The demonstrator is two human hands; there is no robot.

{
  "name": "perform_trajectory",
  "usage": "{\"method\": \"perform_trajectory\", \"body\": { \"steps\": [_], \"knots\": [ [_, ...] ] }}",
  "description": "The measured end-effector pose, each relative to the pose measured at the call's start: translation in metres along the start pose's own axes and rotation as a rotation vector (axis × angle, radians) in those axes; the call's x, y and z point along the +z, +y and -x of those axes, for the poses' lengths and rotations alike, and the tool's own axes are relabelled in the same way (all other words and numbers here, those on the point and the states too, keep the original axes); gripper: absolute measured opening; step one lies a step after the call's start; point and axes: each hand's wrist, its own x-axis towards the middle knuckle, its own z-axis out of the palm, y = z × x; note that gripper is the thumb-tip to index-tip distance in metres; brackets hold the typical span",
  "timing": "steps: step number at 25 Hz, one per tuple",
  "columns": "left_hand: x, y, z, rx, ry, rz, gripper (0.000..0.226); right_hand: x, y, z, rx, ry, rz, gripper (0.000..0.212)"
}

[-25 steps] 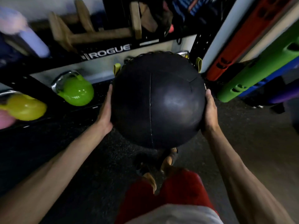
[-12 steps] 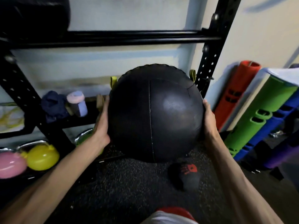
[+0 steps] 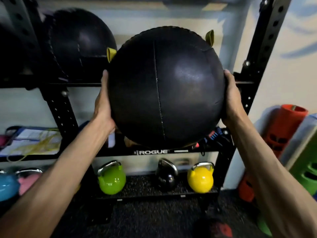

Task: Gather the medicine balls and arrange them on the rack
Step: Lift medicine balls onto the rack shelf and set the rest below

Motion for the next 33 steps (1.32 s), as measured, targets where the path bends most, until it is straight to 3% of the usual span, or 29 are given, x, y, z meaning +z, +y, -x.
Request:
{"method": "perform_trajectory", "body": {
  "steps": [5, 8, 9, 16, 18, 21, 24, 28, 33],
  "knots": [
    [0.039, 0.078, -0.050, 0.202, -0.004, -0.025, 0.059, 0.023, -0.036, -0.061, -0.190, -0.071, -0.067, 0.039],
    [0.059, 0.116, -0.088, 0.317, 0.032, -0.065, 0.052, 0.034, -0.039, -0.106, -0.280, -0.007, -0.072, 0.079],
    [0.066, 0.126, -0.104, 0.339, 0.042, -0.070, 0.053, 0.038, -0.040, -0.124, -0.285, -0.014, -0.073, 0.083],
    [0.061, 0.093, -0.187, 0.258, 0.078, -0.218, 0.051, 0.052, 0.021, -0.206, -0.139, -0.013, 0.067, 0.056],
    [0.054, 0.091, -0.203, 0.359, 0.088, -0.209, 0.042, 0.061, 0.016, -0.231, -0.120, 0.027, 0.104, 0.042],
    [0.048, 0.087, -0.219, 0.592, 0.123, -0.206, 0.045, 0.078, -0.005, -0.267, -0.040, 0.044, 0.123, 0.033],
    [0.056, 0.082, -0.242, 0.651, 0.093, -0.410, 0.050, 0.082, 0.004, -0.288, -0.074, 0.108, 0.093, 0.026],
    [0.066, 0.090, -0.286, 0.604, 0.166, -0.506, 0.051, 0.091, 0.049, -0.278, -0.212, 0.065, 0.166, 0.046],
    [0.068, 0.086, -0.293, 0.593, 0.225, -0.534, 0.047, 0.089, 0.053, -0.279, -0.201, 0.019, 0.260, 0.054]
  ]
}}
